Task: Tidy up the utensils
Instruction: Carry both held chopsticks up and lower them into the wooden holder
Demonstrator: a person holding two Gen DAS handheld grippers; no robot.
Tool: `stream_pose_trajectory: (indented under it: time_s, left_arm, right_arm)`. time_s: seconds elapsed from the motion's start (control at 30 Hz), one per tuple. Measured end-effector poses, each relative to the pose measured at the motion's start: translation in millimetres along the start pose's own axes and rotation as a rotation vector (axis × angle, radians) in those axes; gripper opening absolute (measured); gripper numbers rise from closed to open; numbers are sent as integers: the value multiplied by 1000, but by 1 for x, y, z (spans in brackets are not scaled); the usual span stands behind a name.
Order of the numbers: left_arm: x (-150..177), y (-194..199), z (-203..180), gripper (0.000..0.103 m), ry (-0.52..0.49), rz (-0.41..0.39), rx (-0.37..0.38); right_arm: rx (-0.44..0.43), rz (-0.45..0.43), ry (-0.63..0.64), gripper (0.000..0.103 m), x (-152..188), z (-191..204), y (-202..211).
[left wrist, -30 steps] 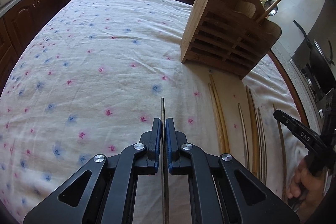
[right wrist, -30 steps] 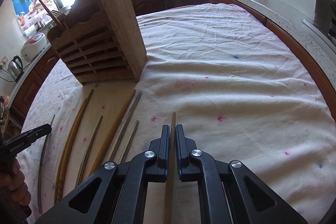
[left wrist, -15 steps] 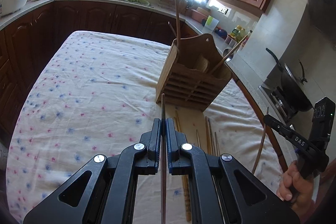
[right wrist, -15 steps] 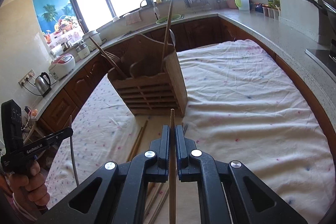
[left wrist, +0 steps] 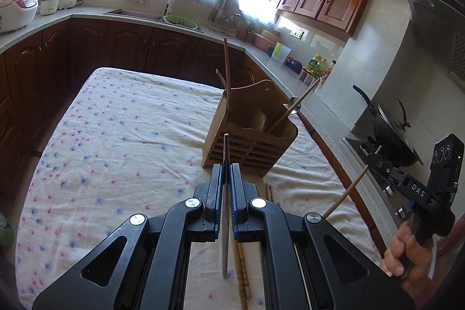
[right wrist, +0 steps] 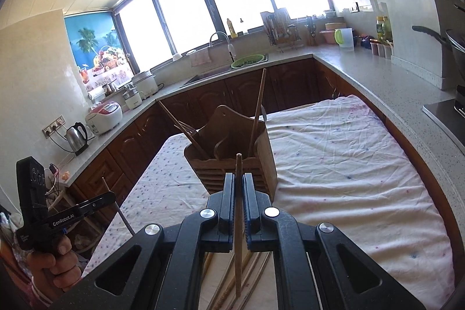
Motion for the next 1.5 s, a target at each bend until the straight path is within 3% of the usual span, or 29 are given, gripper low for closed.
stream_pose_trajectory:
  time_s: [0.77, 0.97, 1.3, 1.5]
  left_arm:
    - [-43, -1, -14, 4, -34, -81, 14]
    - [-80, -7, -25, 4, -51, -145, 19]
    - [-160, -22, -39, 4, -46, -310, 25]
    - [-165, -54, -20, 4, -6, -357, -22]
  right_arm:
    - [-9, -61, -17, 5, -29, -2, -5]
    - [-14, -119, -14, 5, -60, 2, -10]
    - [-3, -290, -35, 5, -142, 2, -25]
    - [33, -318, -33, 5, -156, -3, -55]
Point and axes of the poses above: each gripper's, at about its wrist camera, not at the fingertips, and y roughly against the way its jaws point, z to its left, x to its underside, the point moved 9 cm from there along -y, roughly the way its jaws point, and after that the axes turned 7 degrees about -z, right-handed, at the moved point
